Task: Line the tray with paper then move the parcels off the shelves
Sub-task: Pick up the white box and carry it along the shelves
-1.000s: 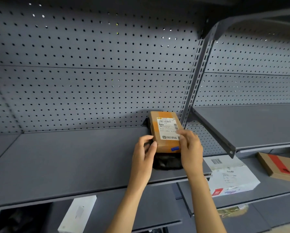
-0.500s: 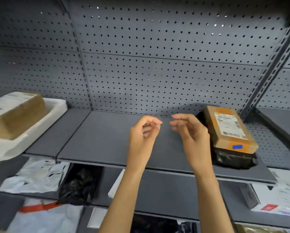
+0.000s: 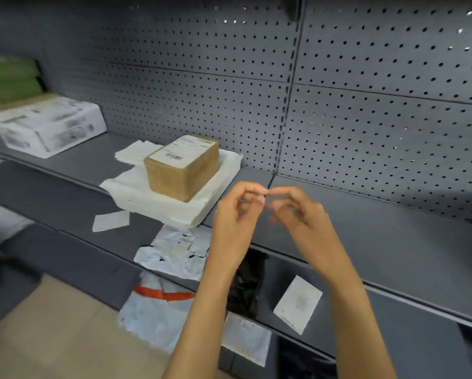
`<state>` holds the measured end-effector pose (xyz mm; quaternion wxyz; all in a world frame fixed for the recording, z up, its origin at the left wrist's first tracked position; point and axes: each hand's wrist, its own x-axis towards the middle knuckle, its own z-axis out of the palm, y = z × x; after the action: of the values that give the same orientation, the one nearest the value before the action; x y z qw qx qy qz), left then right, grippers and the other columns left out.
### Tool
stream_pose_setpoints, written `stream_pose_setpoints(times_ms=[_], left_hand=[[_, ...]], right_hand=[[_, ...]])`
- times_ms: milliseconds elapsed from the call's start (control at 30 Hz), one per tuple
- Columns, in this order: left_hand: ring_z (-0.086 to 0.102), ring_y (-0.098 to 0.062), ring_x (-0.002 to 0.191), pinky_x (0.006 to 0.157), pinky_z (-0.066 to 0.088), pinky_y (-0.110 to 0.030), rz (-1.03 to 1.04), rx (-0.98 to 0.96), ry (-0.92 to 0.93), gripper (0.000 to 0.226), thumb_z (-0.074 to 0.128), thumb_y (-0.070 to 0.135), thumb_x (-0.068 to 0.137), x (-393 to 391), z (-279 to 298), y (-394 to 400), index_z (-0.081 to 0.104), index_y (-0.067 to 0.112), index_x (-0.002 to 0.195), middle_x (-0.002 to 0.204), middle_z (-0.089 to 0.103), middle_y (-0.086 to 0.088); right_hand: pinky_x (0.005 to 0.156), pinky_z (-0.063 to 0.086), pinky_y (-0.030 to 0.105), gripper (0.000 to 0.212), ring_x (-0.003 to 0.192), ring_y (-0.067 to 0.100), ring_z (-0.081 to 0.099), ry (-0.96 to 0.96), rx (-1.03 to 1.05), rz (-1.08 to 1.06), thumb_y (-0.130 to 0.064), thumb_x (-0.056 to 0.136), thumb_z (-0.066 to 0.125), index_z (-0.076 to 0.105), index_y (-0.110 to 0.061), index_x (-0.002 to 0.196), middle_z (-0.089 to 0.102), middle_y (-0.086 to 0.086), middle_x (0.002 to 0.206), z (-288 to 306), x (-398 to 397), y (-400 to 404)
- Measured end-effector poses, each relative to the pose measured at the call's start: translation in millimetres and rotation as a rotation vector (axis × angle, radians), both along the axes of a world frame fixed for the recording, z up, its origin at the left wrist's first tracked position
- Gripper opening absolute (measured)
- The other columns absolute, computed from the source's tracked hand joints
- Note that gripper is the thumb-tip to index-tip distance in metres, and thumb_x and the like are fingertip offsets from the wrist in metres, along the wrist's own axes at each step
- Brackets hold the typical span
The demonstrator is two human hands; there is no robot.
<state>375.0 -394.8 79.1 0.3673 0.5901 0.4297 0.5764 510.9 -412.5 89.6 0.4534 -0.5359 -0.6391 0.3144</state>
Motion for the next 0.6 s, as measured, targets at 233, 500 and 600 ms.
stream_pose_setpoints(times_ms=[233,500,600], left_hand=[[0.067,-0.010,0.082,0.079,0.055,-0.031,0.141,0.034,0.033,0.011,0.059,0.002,0.095,-148.3,11.9,16.2,0.068,0.009,0.095,0.087,0.071,-0.001],[0.069,-0.017,0.086,0.078,0.053,-0.023,0.323,-0.007,0.032,0.018,0.056,0.004,0.095,-299.5,12.9,19.1,0.070,0.016,0.095,0.085,0.071,0.000],[0.068,-0.015,0.084,0.075,0.050,-0.017,0.412,-0.011,0.038,0.019,0.056,0.005,0.096,-351.4,9.0,20.3,0.070,0.019,0.094,0.082,0.070,0.003]], right_hand=[[0.075,0.049,0.010,0.016,0.091,0.002,0.070,-0.013,-0.002,0.190,-0.028,0.102,0.055,0.068,-0.037,0.107,0.074,-0.014,0.104,17.5,-142.5,29.8],[0.079,0.050,0.010,0.021,0.091,0.004,0.072,0.146,0.093,0.235,-0.013,0.103,0.055,0.073,-0.025,0.106,0.073,-0.012,0.106,16.3,-273.9,69.5],[0.078,0.052,0.014,0.023,0.086,0.003,0.073,0.154,0.108,0.246,-0.014,0.103,0.054,0.073,-0.026,0.104,0.074,-0.012,0.109,16.2,-312.8,87.4]])
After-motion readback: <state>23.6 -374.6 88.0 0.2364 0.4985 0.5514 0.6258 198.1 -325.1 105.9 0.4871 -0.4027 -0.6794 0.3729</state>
